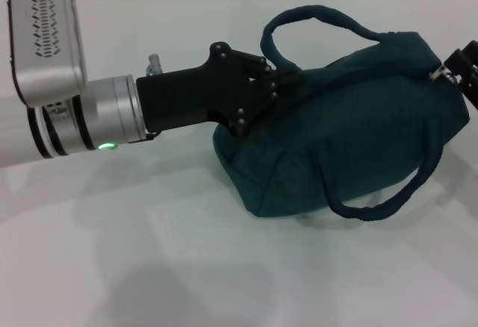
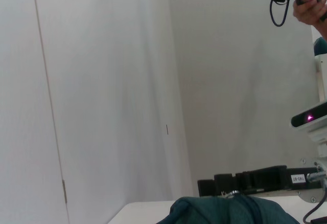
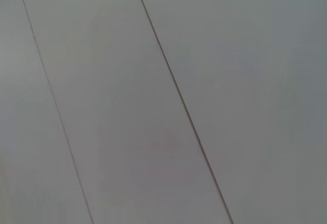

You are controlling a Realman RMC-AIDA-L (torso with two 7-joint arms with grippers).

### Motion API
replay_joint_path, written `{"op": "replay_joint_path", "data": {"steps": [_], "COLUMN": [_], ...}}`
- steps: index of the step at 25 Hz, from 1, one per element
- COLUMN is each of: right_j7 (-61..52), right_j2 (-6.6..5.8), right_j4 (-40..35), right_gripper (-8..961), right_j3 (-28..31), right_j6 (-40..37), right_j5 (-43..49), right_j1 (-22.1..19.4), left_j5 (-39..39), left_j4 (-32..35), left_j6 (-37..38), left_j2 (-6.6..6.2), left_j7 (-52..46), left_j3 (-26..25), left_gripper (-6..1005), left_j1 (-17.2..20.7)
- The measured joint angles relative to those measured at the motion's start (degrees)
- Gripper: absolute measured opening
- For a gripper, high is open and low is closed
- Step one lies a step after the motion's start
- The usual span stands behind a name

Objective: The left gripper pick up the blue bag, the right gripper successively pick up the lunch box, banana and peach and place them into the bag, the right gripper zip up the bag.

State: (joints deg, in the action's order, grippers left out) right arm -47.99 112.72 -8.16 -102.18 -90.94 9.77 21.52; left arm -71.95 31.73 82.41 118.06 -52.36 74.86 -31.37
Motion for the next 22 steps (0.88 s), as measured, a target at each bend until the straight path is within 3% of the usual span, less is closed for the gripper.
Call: {"op": "replay_joint_path", "data": {"steps": [12,22], "right_j7": [6.3,11.4], "right_j2": [-2.45,-1.81], "right_j4": [0.5,2.1], "right_gripper": [407,406], "right_j3": [0.6,5.0], "right_j6": [-7.3,-4.1], "right_j5": [2.5,2.3], "right_j1": [-3.5,-4.3], "left_j5": [0.2,0.2], "left_j4": [0.0,0.0], "left_j6": [-0.2,0.3], "left_j2": [0.11,0.25], "left_j7": [0.3,0.8], "left_j3": [-0.1,-0.7], "left_gripper": [24,60], "left_j1": [0.4,0.6]}}
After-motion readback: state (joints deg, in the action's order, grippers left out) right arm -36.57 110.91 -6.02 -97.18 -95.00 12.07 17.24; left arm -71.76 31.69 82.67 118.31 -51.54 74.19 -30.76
